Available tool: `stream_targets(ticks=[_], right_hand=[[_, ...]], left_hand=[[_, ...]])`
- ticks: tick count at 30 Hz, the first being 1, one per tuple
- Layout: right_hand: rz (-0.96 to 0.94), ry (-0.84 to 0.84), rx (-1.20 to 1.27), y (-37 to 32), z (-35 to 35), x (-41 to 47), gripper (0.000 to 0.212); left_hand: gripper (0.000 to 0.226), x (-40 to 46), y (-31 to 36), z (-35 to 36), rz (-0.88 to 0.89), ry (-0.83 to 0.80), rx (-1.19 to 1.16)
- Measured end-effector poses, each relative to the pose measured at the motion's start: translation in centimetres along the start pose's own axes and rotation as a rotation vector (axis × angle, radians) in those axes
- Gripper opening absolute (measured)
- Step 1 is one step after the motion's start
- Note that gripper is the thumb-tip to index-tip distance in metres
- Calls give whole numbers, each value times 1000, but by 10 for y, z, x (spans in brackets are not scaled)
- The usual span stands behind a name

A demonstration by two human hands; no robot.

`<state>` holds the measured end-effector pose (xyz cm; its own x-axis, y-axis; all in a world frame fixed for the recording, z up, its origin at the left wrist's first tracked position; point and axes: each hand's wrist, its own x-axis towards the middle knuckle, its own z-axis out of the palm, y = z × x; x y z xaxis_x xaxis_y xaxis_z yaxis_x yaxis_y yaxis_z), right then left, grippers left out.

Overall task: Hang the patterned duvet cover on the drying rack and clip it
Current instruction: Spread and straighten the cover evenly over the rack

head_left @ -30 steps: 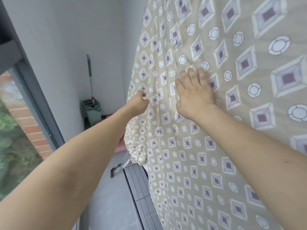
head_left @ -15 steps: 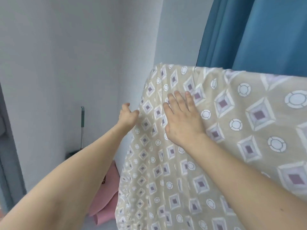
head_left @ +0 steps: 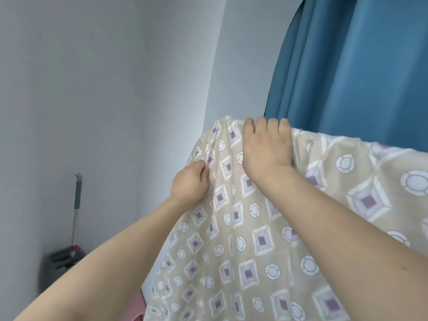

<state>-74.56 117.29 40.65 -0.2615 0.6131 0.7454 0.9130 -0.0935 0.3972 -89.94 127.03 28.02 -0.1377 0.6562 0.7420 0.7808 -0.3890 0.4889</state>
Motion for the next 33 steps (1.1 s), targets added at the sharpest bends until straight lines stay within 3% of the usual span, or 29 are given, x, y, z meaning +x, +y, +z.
stream_targets(ticks=[4, 7, 10, 13, 15, 17, 19, 21, 22, 25, 27, 30, 33], right_hand=[[-78, 78, 69, -3, 3, 5, 40], [-163, 171, 6, -16, 15, 4, 42], [-297, 96, -31, -35, 30, -3, 38], [-296, 42, -71, -42, 41, -10, 45], [-244, 81, -84, -41, 40, -8, 51], [-153, 103, -91, -37, 34, 3, 62], [-50, 67, -115, -35, 28, 19, 72], [38, 19, -104, -36, 27, 32, 73], [67, -10, -85, -37, 25, 38, 69], [67, -77, -69, -33, 17, 52, 49], [44, -61, -76, -32, 14, 54, 42], [30, -38, -110, -38, 21, 51, 42], [14, 0, -130, -40, 24, 49, 39]], left_hand=[[26, -11, -18, 11, 107, -69, 105], [24, -27, -35, 21, 134, -130, 151], [22, -41, -50, 25, 178, -175, 176], [26, -51, -68, 27, 172, -196, 61], [20, -50, -83, 29, -31, -160, -176], [11, -38, -91, 28, -429, -9, -454], [43, -23, -95, 28, -741, 34, -574], [81, -10, -84, 25, -851, -29, -617], [85, -2, -79, 26, -858, -39, -664], [63, 29, -64, 12, -876, 36, -948], [55, 53, -55, -2, -711, 90, -988], [56, 87, -37, -27, -434, -105, -839], [10, 93, -15, -33, -373, -329, -674]])
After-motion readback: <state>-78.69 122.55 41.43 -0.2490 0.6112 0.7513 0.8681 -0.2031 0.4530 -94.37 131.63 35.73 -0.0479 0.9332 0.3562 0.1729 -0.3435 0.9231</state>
